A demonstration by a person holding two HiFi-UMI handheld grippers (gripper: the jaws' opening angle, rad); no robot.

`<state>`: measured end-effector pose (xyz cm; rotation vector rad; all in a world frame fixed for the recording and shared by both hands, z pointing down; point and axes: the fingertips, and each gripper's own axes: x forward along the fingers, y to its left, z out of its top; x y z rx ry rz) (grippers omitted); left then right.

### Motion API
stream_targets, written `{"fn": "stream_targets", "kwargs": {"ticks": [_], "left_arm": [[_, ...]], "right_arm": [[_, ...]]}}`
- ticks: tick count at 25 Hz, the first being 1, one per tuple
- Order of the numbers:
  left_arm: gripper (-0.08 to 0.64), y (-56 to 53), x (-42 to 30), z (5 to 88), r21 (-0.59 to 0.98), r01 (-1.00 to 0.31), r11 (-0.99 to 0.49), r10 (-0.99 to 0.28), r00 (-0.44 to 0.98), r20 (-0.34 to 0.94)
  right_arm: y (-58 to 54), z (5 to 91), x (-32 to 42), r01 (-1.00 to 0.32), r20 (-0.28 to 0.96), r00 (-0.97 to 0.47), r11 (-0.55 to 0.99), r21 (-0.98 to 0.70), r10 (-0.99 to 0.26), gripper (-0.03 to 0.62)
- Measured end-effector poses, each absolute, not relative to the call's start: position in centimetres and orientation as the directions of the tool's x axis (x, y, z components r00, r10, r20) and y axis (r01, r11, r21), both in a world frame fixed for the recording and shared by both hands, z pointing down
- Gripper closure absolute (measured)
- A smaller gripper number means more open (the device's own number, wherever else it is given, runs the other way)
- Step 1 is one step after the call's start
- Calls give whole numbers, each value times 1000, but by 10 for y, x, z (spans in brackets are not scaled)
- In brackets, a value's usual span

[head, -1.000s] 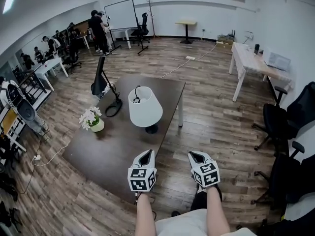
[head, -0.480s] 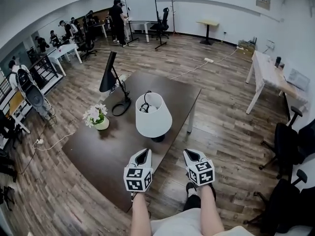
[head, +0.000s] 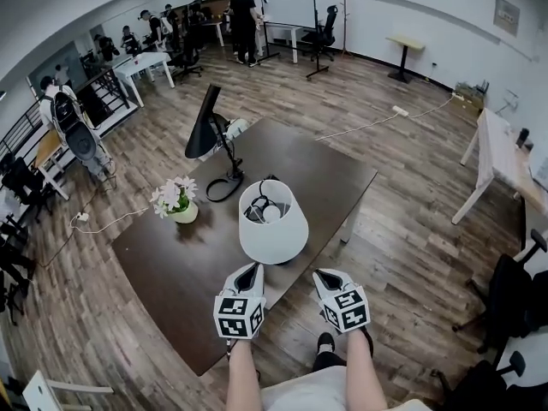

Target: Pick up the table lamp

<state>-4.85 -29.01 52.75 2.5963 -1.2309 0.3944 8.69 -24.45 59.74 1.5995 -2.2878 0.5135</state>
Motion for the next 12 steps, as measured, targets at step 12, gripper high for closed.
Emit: {"fn": "stream_targets", "kwargs": {"ticks": [12], "left_arm": [[560,-320,2,531,117,-862,-493,-794,501,345]], "right_arm": [[-286,635,126,-838,458,-543,493,-234,-704,566]]}}
